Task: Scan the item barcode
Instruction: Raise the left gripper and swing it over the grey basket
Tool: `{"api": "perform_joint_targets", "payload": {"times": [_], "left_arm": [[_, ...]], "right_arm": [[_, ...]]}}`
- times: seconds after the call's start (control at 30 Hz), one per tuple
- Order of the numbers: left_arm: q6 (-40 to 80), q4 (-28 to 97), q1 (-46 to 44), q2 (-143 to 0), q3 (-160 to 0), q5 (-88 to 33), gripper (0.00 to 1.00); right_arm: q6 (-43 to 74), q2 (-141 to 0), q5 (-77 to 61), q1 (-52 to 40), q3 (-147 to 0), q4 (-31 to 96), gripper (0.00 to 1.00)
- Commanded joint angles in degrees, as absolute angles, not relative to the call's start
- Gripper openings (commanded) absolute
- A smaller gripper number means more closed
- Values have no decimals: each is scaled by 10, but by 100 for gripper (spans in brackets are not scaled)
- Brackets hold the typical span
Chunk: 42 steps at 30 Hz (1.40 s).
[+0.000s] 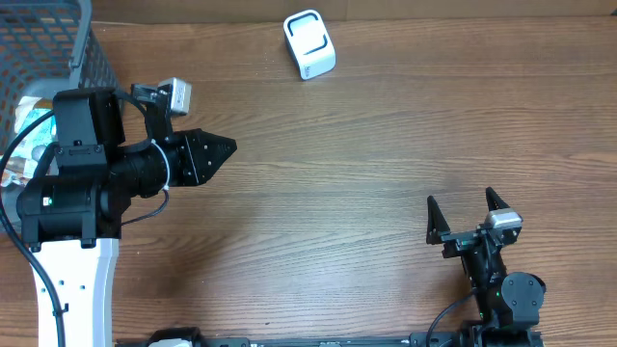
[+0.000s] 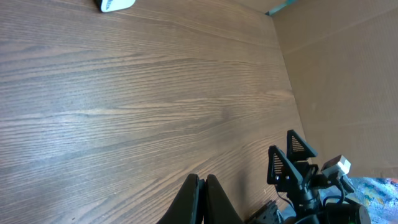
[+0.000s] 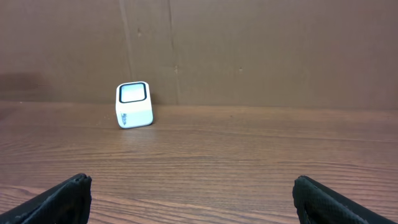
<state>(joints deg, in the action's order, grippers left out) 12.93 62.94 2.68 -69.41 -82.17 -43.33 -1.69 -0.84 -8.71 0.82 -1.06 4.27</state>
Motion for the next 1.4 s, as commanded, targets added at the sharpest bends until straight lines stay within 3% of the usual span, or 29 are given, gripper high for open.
{"api": "perform_joint_targets", "payload": {"times": [0.0, 0.23, 0.3, 0.37, 0.5, 0.77, 0.9, 1.03, 1.37], "left_arm": [[115, 633, 30, -696, -834, -443, 5], [113, 666, 30, -696, -834, -364, 15], [113, 683, 30, -696, -834, -331, 33], [114, 701, 30, -696, -834, -295, 42], [114, 730, 30, -696, -833, -232, 56], [118, 742, 30, -698, -822, -161, 75], [118, 746, 30, -698, -809, -125, 94], [118, 750, 30, -700, -792, -89, 100], [121, 663, 30, -701, -766, -84, 100]], "right_arm": [[-20, -2, -84, 11, -4, 40, 100], [-20, -2, -84, 11, -4, 40, 100], [-20, -2, -84, 11, -4, 40, 100], [-20, -2, -84, 11, -4, 40, 100], [-20, -2, -84, 11, -4, 40, 100], [-20, -2, -84, 11, -4, 40, 100], [-20, -2, -84, 11, -4, 40, 100], [-20, -2, -84, 11, -4, 40, 100], [-20, -2, -84, 11, -4, 40, 100]]}}
